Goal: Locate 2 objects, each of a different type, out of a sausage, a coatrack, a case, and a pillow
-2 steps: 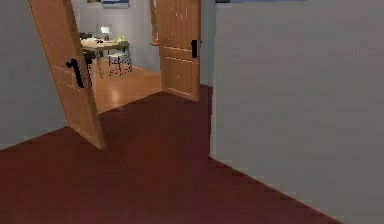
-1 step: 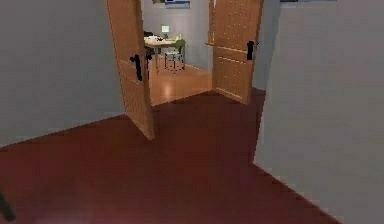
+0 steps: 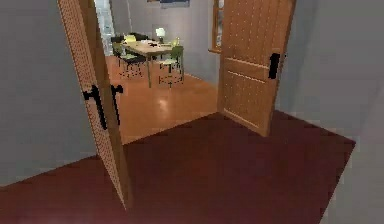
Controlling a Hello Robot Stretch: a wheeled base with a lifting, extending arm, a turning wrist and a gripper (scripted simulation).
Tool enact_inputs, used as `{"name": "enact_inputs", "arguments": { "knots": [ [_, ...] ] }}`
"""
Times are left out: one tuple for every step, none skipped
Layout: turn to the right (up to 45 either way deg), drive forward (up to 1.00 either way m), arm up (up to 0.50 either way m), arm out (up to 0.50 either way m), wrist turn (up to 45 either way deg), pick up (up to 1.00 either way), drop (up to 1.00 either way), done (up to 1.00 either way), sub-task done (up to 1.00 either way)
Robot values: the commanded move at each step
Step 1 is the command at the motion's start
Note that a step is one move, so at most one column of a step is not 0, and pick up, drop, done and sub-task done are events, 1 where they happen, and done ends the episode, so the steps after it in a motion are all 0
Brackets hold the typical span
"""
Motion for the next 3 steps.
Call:
{"name": "enact_inputs", "arguments": {
  "knots": [
    [0.0,1.00,0.00,0.00,0.0,0.00,0.00,0.00,0.00],
    [0.0,0.30,0.00,0.00,0.0,0.00,0.00,0.00,0.00],
    [-33.0,0.00,0.00,0.00,0.0,0.00,0.00,0.00,0.00]
  ]
}}
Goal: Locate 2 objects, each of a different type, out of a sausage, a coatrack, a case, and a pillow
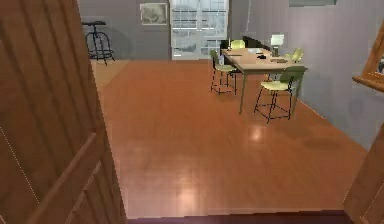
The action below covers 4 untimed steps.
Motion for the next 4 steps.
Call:
{"name": "enact_inputs", "arguments": {
  "knots": [
    [0.0,1.00,0.00,0.00,0.0,0.00,0.00,0.00,0.00],
    [-15.0,0.00,0.00,0.00,0.0,0.00,0.00,0.00,0.00],
    [0.0,0.05,0.00,0.00,0.0,0.00,0.00,0.00,0.00],
    [-45.0,0.00,0.00,0.00,0.0,0.00,0.00,0.00,0.00]
  ]
}}
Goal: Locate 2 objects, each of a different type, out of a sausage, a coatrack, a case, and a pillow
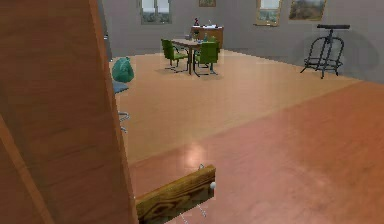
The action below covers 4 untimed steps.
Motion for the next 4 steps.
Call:
{"name": "enact_inputs", "arguments": {
  "knots": [
    [0.0,0.00,0.00,0.00,0.0,0.00,0.00,0.00,1.00],
    [45.0,0.00,0.00,0.00,0.0,0.00,0.00,0.00,0.00],
    [45.0,0.00,0.00,0.00,0.0,0.00,0.00,0.00,0.00],
    [45.0,0.00,0.00,0.00,0.0,0.00,0.00,0.00,0.00]
  ]
}}
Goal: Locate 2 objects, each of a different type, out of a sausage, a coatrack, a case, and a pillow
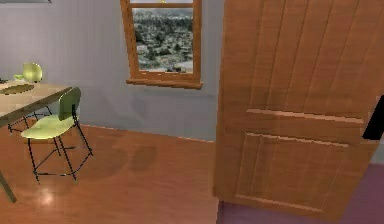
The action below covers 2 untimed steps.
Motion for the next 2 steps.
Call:
{"name": "enact_inputs", "arguments": {
  "knots": [
    [18.0,0.00,0.00,0.00,0.0,0.00,0.00,0.00,0.00],
    [0.0,0.05,0.00,0.00,0.0,0.00,0.00,0.00,0.00]
  ]
}}
